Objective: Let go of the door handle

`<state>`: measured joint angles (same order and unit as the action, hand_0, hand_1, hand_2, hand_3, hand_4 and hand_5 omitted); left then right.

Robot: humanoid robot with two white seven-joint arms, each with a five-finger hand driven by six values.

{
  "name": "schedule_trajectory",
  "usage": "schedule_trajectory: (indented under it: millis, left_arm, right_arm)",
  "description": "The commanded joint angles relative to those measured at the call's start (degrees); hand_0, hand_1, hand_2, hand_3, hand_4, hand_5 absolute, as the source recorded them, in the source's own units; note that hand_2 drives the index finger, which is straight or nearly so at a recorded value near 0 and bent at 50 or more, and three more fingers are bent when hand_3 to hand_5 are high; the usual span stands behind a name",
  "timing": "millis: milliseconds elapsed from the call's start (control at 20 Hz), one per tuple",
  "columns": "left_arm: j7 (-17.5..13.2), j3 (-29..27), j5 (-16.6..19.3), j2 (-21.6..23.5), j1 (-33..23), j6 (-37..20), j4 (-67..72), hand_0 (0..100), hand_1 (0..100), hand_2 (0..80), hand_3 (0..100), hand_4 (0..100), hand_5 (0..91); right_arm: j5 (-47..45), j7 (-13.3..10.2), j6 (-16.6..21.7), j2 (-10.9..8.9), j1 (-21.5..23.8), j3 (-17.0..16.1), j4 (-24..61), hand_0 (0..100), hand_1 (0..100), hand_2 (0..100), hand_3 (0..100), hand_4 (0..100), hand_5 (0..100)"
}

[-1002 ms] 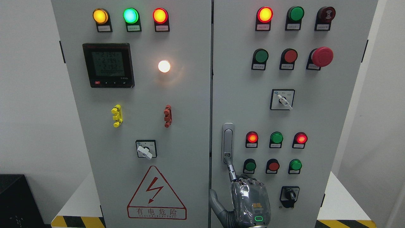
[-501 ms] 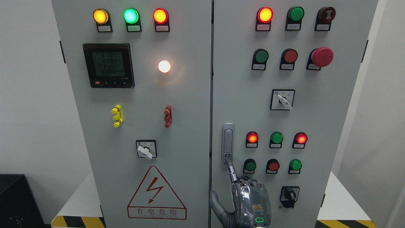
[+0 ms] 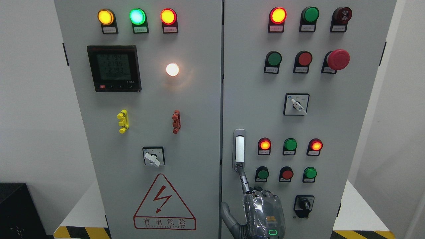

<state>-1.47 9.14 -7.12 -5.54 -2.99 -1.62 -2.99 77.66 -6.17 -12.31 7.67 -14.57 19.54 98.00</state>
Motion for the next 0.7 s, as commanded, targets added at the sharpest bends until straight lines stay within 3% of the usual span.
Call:
schedule_trajectory:
  millis: [0,651]
  left_arm:
    - [0.0,0.0,0.0,0.0,0.0,0.0,0.0,0,0,4.5,11,0,0.0]
    - [0.0,0.0,0.0,0.0,0.0,0.0,0.0,0,0,4.5,11,0,0.0]
  right_arm:
    - [0.0,-0.2,0.1,-0.02,0.1,-0.1,-0.3,39,22,0,80,73,71]
    - [-0.6,-0.3,0.3,-0.02,-0.5,-0.5,1.1,39,22,0,81,73,71]
